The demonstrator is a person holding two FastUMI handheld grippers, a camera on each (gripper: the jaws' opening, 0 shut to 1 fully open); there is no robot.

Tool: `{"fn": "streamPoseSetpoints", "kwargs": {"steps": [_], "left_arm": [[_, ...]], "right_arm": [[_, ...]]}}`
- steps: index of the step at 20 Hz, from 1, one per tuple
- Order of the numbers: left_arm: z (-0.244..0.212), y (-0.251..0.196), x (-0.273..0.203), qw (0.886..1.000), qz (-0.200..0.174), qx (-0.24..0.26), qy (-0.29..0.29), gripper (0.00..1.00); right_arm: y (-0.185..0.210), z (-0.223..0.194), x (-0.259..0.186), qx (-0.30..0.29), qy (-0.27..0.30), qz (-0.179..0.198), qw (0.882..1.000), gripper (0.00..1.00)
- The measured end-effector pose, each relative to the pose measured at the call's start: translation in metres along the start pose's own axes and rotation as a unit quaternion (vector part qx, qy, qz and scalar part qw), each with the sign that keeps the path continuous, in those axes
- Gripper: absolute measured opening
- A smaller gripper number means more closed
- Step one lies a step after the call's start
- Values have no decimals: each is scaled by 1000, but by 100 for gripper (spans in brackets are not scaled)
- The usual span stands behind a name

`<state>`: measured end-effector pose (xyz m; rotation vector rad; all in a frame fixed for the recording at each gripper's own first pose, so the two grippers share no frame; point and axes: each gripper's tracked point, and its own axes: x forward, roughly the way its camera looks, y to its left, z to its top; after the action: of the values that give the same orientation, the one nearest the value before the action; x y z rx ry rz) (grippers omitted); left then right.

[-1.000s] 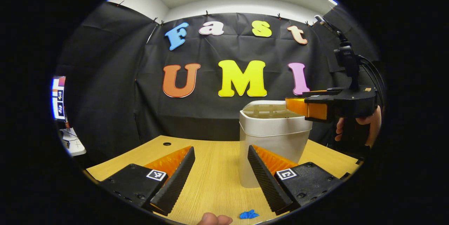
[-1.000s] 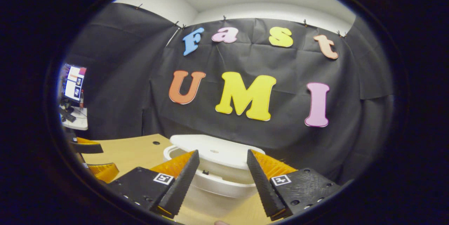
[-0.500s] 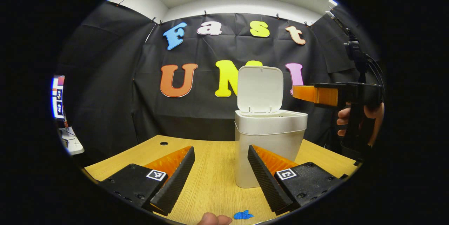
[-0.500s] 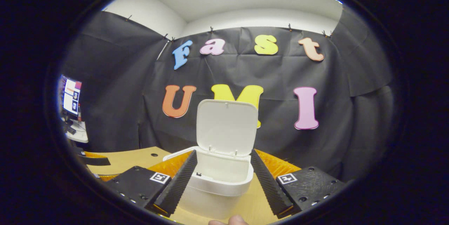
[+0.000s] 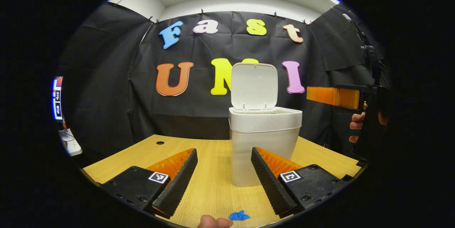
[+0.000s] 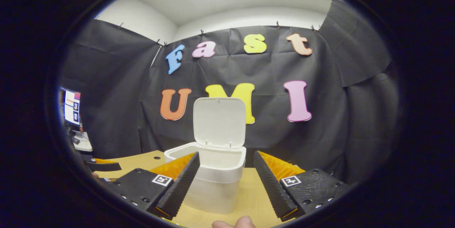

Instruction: Press the lid of the desktop garbage bin to open it, pick up the crumpled paper on the desktop and throw it into the bin, then pick up the pop can on the desktop and drop it into the bin, and finally close the garbage bin lid.

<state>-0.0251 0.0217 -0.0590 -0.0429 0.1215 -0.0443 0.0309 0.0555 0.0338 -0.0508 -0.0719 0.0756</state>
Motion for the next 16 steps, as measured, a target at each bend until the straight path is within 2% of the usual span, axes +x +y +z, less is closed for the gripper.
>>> {"fn": "streamPoseSetpoints", "kwargs": {"steps": [9,13,16], "left_arm": [[-61,-17,-12,999,-3,-1,53,98],[-105,-13,-18,996,11,15,91,98],[-134,-20,-21,992,4,-2,124,98]], "right_arm": [[-28,-26,-42,16,-7,-21,1000,95],[-29,-60,-62,37,13,-20,999,95],[-34,-78,-73,32,27,-24,999,96]]}}
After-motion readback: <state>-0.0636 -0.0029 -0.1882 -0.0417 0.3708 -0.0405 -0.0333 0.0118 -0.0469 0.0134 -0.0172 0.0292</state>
